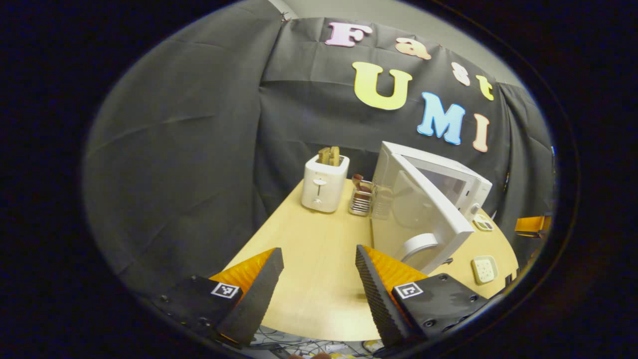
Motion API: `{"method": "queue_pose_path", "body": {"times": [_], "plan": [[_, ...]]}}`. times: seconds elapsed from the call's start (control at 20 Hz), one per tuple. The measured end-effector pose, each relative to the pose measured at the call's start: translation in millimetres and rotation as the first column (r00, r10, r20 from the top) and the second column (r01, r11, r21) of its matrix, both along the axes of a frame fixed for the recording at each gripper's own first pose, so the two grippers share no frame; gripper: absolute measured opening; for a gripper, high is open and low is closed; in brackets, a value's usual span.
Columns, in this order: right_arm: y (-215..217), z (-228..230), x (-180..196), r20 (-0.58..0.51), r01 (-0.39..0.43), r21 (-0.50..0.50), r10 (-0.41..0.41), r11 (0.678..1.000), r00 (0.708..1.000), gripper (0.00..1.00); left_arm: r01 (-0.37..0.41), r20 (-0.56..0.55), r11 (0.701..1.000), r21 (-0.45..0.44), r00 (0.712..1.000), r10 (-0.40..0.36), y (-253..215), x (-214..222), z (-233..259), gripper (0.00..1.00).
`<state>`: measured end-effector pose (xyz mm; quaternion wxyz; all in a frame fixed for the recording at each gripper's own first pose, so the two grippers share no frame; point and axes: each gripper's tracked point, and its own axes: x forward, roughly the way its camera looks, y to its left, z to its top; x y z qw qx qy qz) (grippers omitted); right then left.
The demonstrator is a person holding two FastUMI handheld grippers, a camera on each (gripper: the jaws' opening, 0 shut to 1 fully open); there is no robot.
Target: Open the microwave oven with the left hand, put the food in, and close the microwave oven.
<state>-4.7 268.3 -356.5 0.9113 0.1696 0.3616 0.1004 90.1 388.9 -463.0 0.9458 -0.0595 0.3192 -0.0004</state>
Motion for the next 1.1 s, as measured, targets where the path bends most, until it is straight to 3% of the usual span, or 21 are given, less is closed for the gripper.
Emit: {"method": "queue_pose_path", "body": {"times": [0.05, 0.1, 0.3, 0.45, 0.5, 0.55, 0.6, 0.65, 0.75, 0.8, 0.85, 0.95, 1.0, 1.1], "plan": [[-7, 5, -4, 0.0, 0.013, -0.002, -0.013, 1.0, 1.0, 0.98, 0.021, -0.011, 1.0, -0.002, 1.0, -0.021, -7, 3, -7, 0.94], [-15, 11, -7, 0.004, 0.029, 0.0, -0.029, 1.0, 1.0, 0.98, 0.044, -0.019, 0.999, -0.007, 0.999, -0.044, -16, 5, -13, 1.0], [-44, 22, -12, 0.011, 0.075, -0.002, -0.075, 0.997, 0.997, 0.98, 0.095, -0.032, 0.995, 0.002, 0.995, -0.095, -48, 6, -22, 1.0], [-66, 25, -16, 0.013, 0.099, 0.005, -0.099, 0.995, 0.995, 0.98, 0.129, -0.045, 0.99, -0.065, 0.99, -0.132, -90, 2, -26, 0.92], [-72, 24, -20, 0.008, 0.098, 0.01, -0.098, 0.995, 0.995, 0.98, 0.142, -0.042, 0.988, -0.06, 0.989, -0.145, -102, 3, -22, 0.96], [-79, 25, -22, 0.008, 0.098, 0.019, -0.098, 0.995, 0.995, 0.98, 0.157, -0.035, 0.987, -0.044, 0.987, -0.159, -115, 5, -20, 0.92], [-88, 25, -25, 0.009, 0.1, 0.022, -0.1, 0.995, 0.995, 0.98, 0.172, -0.032, 0.985, -0.027, 0.984, -0.173, -128, 8, -16, 0.96], [-96, 28, -27, 0.015, 0.096, 0.028, -0.097, 0.995, 0.995, 0.98, 0.189, -0.032, 0.982, -0.017, 0.981, -0.19, -143, 11, -14, 0.92], [-114, 30, -32, 0.022, 0.085, 0.04, -0.086, 0.996, 0.996, 0.98, 0.22, -0.034, 0.975, -0.004, 0.975, -0.22, -174, 16, -7, 1.0], [-123, 32, -34, 0.027, 0.082, 0.052, -0.083, 0.995, 0.996, 0.98, 0.232, -0.033, 0.973, 0.013, 0.972, -0.232, -188, 21, -2, 0.92], [-136, 32, -35, 0.024, 0.085, 0.06, -0.087, 0.995, 0.996, 0.98, 0.241, -0.031, 0.97, 0.03, 0.97, -0.24, -199, 22, 0, 0.96], [-161, 36, -38, 0.018, 0.099, 0.093, -0.101, 0.991, 0.995, 0.98, 0.247, -0.038, 0.968, 0.045, 0.969, -0.246, -226, 33, 2, 0.92], [-174, 37, -39, 0.019, 0.107, 0.107, -0.11, 0.988, 0.994, 0.98, 0.249, -0.042, 0.967, 0.046, 0.968, -0.247, -240, 38, 0, 1.0], [-195, 41, -43, 0.032, 0.105, 0.118, -0.11, 0.987, 0.993, 0.98, 0.247, -0.034, 0.968, 0.053, 0.969, -0.245, -264, 57, 0, 0.96]]}}
